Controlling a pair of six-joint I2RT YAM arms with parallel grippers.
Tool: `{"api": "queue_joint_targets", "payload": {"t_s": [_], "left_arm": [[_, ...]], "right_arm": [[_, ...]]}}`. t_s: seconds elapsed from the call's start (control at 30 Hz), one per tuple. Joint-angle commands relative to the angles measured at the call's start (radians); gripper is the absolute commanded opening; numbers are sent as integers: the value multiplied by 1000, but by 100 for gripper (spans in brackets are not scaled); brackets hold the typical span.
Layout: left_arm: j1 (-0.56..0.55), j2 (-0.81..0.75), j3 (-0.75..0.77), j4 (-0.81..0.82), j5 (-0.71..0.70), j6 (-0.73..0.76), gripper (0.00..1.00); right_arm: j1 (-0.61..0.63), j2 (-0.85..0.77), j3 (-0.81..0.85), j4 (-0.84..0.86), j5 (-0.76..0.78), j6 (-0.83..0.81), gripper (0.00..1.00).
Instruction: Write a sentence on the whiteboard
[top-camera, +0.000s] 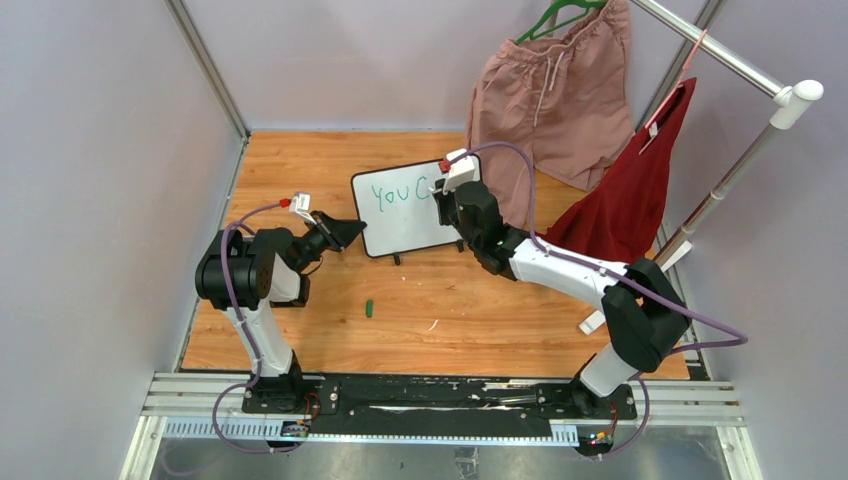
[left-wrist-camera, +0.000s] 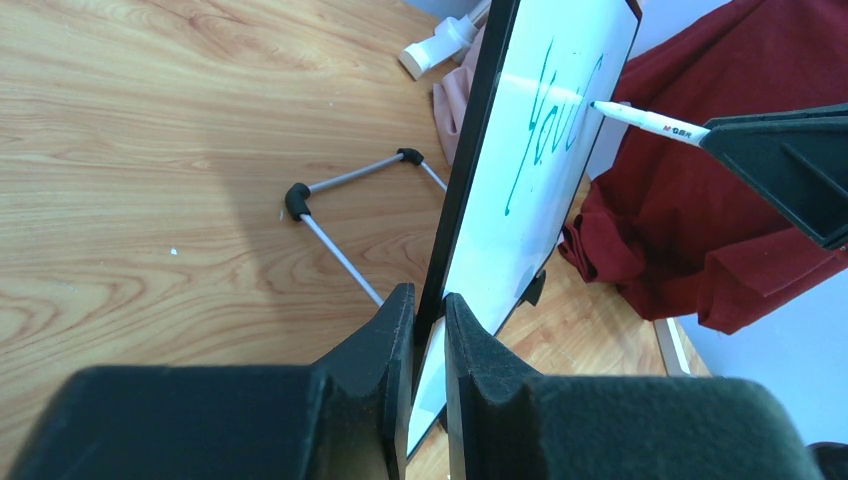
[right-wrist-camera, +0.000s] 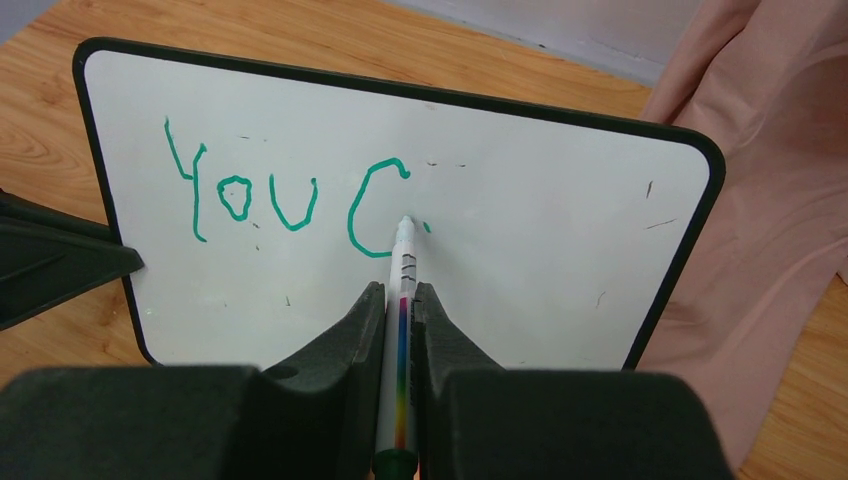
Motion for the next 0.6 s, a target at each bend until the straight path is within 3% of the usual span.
{"api": "queue_joint_targets", "payload": {"t_s": [0.0,0.57], "left_arm": [[0,12,-10,39,-19,22,0],[-2,13,-10,38,-19,22,0]], "right_arm": [[-9,11,15,1,-32,1,0],[-10,9,-19,-50,-38,1,0]]}}
